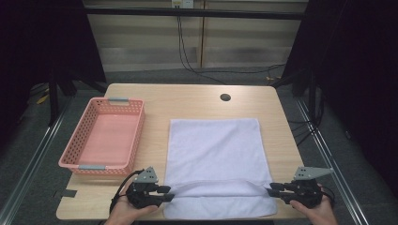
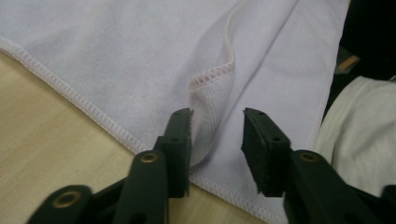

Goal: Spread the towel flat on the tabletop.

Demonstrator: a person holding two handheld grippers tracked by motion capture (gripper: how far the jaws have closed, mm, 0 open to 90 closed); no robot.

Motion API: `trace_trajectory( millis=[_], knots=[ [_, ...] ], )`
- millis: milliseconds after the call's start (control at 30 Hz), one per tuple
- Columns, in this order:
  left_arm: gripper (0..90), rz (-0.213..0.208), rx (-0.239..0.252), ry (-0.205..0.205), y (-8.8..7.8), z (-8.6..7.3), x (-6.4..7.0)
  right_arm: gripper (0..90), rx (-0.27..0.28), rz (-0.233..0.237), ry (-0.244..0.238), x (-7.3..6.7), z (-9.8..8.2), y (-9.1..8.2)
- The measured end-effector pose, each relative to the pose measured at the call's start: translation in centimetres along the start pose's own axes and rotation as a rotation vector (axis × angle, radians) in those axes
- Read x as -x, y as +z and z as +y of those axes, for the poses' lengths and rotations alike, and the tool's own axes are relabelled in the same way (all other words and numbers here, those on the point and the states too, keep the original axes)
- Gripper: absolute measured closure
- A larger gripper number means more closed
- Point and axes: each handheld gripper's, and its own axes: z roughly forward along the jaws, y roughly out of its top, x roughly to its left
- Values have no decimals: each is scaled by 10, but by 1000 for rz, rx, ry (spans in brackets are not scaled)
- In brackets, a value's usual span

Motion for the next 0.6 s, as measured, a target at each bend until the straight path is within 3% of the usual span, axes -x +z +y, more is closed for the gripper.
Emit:
trace_trajectory(
  millis=[67,133,233,300,333,367,400,467,533,600],
  knots=[
    [527,26,9,-7,1,3,-2,602,12,-10,-4,0,4,0],
    [502,27,21,3,3,8,-4,550,26,-24,-12,0,9,2],
    [474,61,23,19,7,15,-7,493,37,-18,-34,0,19,10],
    [459,72,6,20,12,20,-10,479,31,-4,-40,3,25,19],
    [473,55,0,22,14,21,-10,470,23,0,-39,5,26,24],
    [542,53,-4,32,16,22,-10,470,1,13,-38,7,28,31],
    [630,41,-5,48,17,22,-8,481,-17,23,-44,9,29,36],
    [794,6,1,66,13,20,-4,701,-66,45,-55,10,28,45],
    [822,-21,23,67,6,17,0,844,-49,81,-54,5,26,40],
    [819,-51,37,59,0,12,4,850,-34,85,-54,-1,23,29]
  ],
)
